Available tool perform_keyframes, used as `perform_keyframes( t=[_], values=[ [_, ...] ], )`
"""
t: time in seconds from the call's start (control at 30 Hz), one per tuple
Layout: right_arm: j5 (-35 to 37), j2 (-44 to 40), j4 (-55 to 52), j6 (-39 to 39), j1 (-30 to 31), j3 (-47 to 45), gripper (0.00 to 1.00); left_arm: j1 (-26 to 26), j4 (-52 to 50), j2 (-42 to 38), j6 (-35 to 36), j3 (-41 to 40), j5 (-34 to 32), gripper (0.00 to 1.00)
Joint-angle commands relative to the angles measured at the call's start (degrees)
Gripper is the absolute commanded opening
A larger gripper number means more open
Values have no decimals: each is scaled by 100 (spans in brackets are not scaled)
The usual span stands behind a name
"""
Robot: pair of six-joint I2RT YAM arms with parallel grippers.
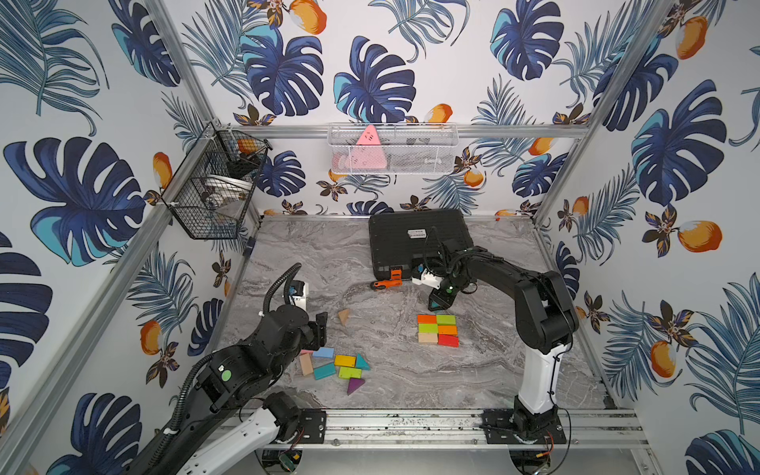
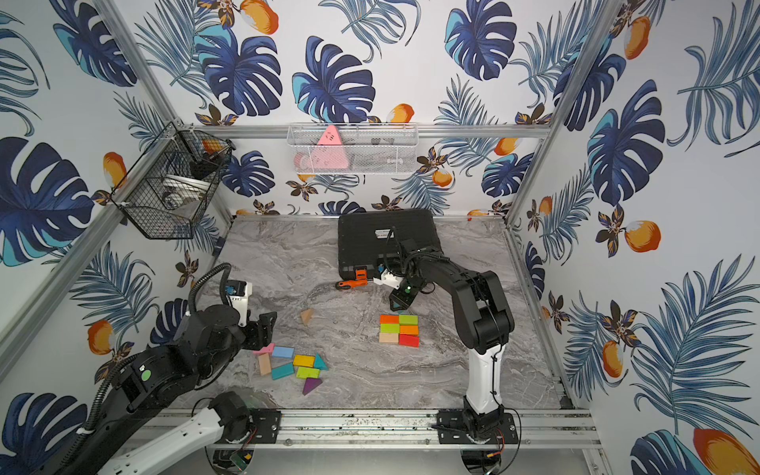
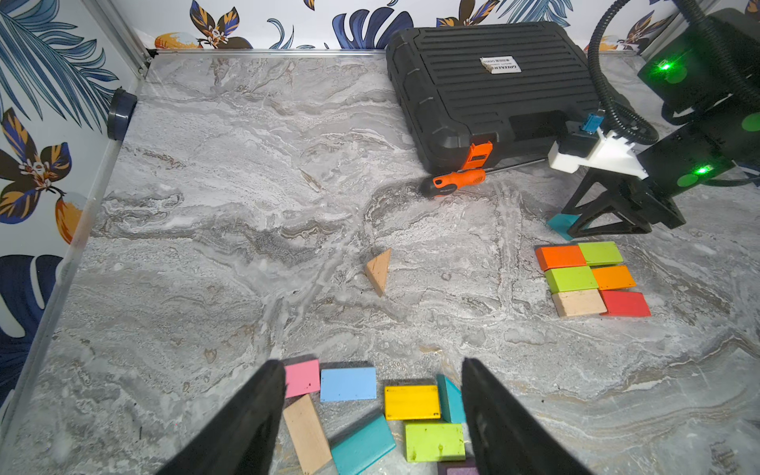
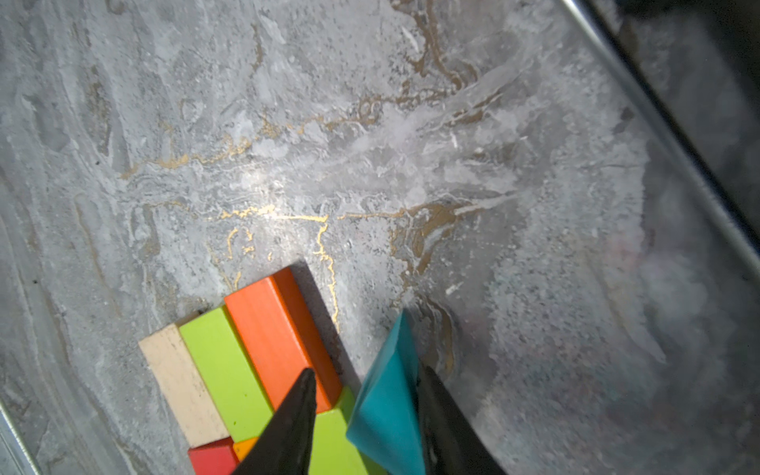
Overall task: Assemble a piece of candy with building blocks
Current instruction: Assemble the building block at the center of the board.
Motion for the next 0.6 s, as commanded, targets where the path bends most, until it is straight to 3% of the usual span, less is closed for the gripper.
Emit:
perform_keyframes(
  t=[0.0, 0.37, 0.57],
  values=[
    [-132, 17, -220, -57, 20, 31, 43, 1, 100, -17, 69, 5, -9, 72],
    [-110, 13, -142, 56, 27, 58, 44, 1, 99, 17, 78, 7, 13, 73],
    [-521, -569, 693, 595, -50, -135, 50, 9, 103, 65, 78, -6, 8, 73]
  ],
)
